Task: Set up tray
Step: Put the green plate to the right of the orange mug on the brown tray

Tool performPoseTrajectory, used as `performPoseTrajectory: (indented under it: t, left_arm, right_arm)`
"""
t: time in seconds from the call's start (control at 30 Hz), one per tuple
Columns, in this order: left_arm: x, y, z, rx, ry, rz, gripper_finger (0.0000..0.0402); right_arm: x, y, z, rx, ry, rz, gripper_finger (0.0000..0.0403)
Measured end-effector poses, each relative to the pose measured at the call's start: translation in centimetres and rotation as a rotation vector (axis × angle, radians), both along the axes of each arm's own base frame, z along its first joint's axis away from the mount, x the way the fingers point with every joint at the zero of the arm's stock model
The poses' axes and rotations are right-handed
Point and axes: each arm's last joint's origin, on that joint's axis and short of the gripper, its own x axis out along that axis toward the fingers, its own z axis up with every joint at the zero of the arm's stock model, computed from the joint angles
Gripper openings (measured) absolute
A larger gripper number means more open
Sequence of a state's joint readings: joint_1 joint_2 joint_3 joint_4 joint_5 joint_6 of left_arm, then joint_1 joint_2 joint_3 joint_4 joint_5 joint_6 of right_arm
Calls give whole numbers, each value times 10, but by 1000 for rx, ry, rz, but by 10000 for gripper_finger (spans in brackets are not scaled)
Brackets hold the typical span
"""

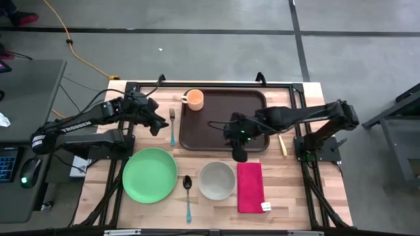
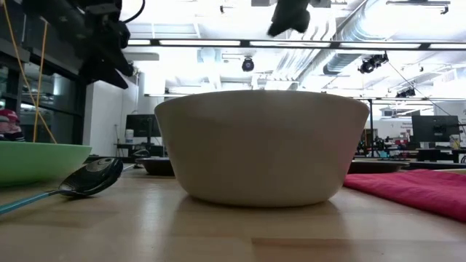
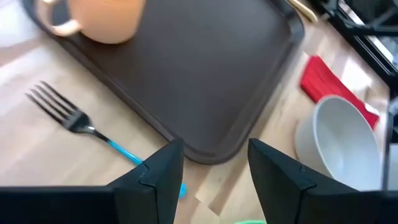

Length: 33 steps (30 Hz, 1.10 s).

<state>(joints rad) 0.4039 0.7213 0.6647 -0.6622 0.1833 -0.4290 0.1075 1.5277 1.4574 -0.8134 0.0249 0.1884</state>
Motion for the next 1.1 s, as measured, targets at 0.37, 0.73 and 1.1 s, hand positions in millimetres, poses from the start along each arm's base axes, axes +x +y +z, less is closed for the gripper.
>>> performPoseTrajectory:
  t: [0.37, 0.73, 1.1]
  left_arm:
    - [2, -29, -6, -79, 89, -72, 209]
    - [3, -45, -8, -67, 112, -48, 209]
    - [3, -47, -8, -75, 112, -28, 209]
  right_arm:
    - [-62, 19, 48, -75, -136, -121, 99]
    - [-109, 38, 68, -137, -221, -217, 99]
    - [-128, 52, 61, -218, -172, -272, 99]
